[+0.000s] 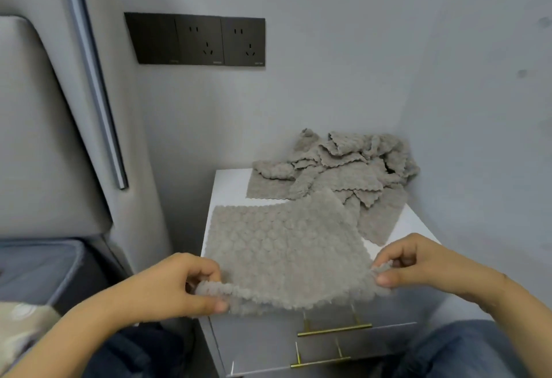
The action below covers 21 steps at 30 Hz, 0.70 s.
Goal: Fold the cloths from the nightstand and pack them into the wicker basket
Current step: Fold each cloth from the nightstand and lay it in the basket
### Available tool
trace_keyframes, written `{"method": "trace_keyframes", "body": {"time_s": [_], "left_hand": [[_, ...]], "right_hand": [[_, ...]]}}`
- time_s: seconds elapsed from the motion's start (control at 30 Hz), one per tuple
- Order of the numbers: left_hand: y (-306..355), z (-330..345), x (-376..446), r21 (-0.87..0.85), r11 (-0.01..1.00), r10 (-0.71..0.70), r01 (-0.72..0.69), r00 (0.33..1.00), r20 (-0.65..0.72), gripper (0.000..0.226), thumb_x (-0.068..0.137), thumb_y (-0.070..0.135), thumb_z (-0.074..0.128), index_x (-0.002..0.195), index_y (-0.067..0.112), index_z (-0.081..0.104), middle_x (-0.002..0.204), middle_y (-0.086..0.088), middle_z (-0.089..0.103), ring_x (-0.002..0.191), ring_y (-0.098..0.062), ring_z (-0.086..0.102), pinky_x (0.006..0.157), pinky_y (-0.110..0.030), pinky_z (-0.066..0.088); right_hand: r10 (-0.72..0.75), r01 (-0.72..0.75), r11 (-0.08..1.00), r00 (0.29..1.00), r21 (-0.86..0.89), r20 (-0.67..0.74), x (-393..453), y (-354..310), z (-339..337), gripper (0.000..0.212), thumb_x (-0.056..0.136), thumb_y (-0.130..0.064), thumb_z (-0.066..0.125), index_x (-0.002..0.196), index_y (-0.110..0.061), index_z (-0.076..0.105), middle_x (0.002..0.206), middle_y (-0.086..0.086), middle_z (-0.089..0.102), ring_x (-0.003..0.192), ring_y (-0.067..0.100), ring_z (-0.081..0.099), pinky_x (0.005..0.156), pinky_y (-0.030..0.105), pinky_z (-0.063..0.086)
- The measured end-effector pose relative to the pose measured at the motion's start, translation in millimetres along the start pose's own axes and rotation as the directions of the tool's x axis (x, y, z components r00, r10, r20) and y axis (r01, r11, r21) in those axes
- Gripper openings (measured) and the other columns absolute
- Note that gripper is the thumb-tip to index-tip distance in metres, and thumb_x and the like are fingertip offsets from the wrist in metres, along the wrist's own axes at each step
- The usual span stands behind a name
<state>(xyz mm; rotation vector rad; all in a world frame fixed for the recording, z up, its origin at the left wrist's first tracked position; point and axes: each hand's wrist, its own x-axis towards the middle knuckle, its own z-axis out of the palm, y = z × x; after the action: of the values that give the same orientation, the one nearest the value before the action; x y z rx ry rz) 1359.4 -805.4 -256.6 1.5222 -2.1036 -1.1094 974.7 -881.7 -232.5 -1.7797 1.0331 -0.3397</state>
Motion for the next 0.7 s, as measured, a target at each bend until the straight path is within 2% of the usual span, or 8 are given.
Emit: {"method": "trace_keyframes", "body": {"time_s": [0.13,0.23,0.33,0.4,0.43,0.5,0.6,0.7], "left_hand": [[14.5,-6.3,0.4,-0.172,0.985,0.019,0.009,0.987,0.16,0.018,0.083,0.029,0.076,0.071,0.026,0.064,0.063,0.011,0.053,0.058,-0.003,0.047,0.057,-0.017,0.037],[13.7,-19.6,11.9,-0.22,0.975,-0.007,0.036,0.991,0.131,0.019,0.086,0.032,0.074,0.077,0.017,0.068,0.064,0.003,0.056,0.058,-0.008,0.05,0.058,-0.021,0.039],[-6.4,-33.4,36.8,0.003,0.994,-0.11,0.111,0.992,-0.064,0.038,0.084,0.052,0.067,0.077,0.015,0.066,0.069,0.0,0.056,0.064,-0.012,0.049,0.063,-0.027,0.04],[-16.4,-36.1,53.3,0.237,0.95,-0.15,0.204,0.962,-0.227,0.039,0.087,0.048,0.064,0.077,0.01,0.062,0.065,0.003,0.052,0.059,-0.007,0.044,0.061,-0.024,0.036],[-18.8,-34.5,59.1,0.272,0.935,-0.148,0.227,0.948,-0.282,0.04,0.088,0.045,0.064,0.076,0.008,0.059,0.063,0.004,0.049,0.056,-0.007,0.04,0.059,-0.023,0.034],[-27.6,-31.1,68.9,0.246,0.936,-0.158,0.252,0.924,-0.348,0.042,0.088,0.042,0.065,0.072,0.005,0.055,0.06,0.004,0.044,0.054,-0.008,0.036,0.056,-0.023,0.03],[-38.1,-27.3,73.1,0.178,0.945,-0.17,0.276,0.874,-0.455,0.036,0.087,0.043,0.065,0.071,0.011,0.061,0.062,-0.004,0.055,0.055,-0.011,0.045,0.056,-0.026,0.036],[-41.2,-26.9,76.0,0.187,0.939,-0.149,0.287,0.833,-0.532,0.03,0.087,0.044,0.065,0.071,0.019,0.062,0.064,-0.004,0.062,0.06,-0.016,0.054,0.058,-0.03,0.043]], "right_hand": [[0.037,-0.039,0.999,0.998,0.034,0.048,5.4,-2.4,-2.4,0.005,0.079,-0.008,0.074,0.083,-0.008,0.076,0.058,-0.006,0.064,0.053,0.0,0.054,0.059,0.009,0.041],[0.029,-0.023,0.997,0.995,0.072,-0.091,24.0,-3.6,-0.1,0.006,0.084,-0.006,0.07,0.081,-0.007,0.074,0.062,-0.006,0.065,0.058,0.001,0.057,0.062,0.011,0.045],[-0.012,0.005,1.0,0.971,-0.028,-0.237,52.4,1.6,-2.4,0.013,0.087,-0.019,0.069,0.08,-0.008,0.071,0.061,-0.007,0.059,0.058,0.006,0.052,0.058,0.013,0.043],[-0.029,-0.002,0.996,0.945,-0.092,-0.327,70.5,6.8,-6.2,0.019,0.088,-0.025,0.069,0.081,-0.007,0.069,0.054,-0.009,0.052,0.049,0.006,0.044,0.048,0.016,0.037],[-0.031,-0.009,0.994,0.932,-0.109,-0.362,78.1,7.9,-7.1,0.02,0.088,-0.027,0.069,0.081,-0.008,0.068,0.053,-0.008,0.05,0.046,0.008,0.041,0.045,0.019,0.034],[-0.072,-0.003,0.983,0.911,-0.181,-0.407,95.5,12.6,-7.7,0.02,0.087,-0.028,0.071,0.08,-0.009,0.068,0.056,0.0,0.053,0.043,0.006,0.041,0.042,0.018,0.033],[-0.141,0.001,0.95,0.893,-0.312,-0.427,112.0,23.0,-3.5,0.02,0.085,-0.029,0.073,0.077,-0.011,0.068,0.06,0.008,0.059,0.048,0.002,0.046,0.05,0.015,0.038],[-0.157,-0.016,0.938,0.871,-0.346,-0.466,121.4,37.6,-2.5,0.02,0.086,-0.033,0.071,0.075,-0.017,0.066,0.055,-0.002,0.053,0.05,0.003,0.045,0.053,0.019,0.036]]}}
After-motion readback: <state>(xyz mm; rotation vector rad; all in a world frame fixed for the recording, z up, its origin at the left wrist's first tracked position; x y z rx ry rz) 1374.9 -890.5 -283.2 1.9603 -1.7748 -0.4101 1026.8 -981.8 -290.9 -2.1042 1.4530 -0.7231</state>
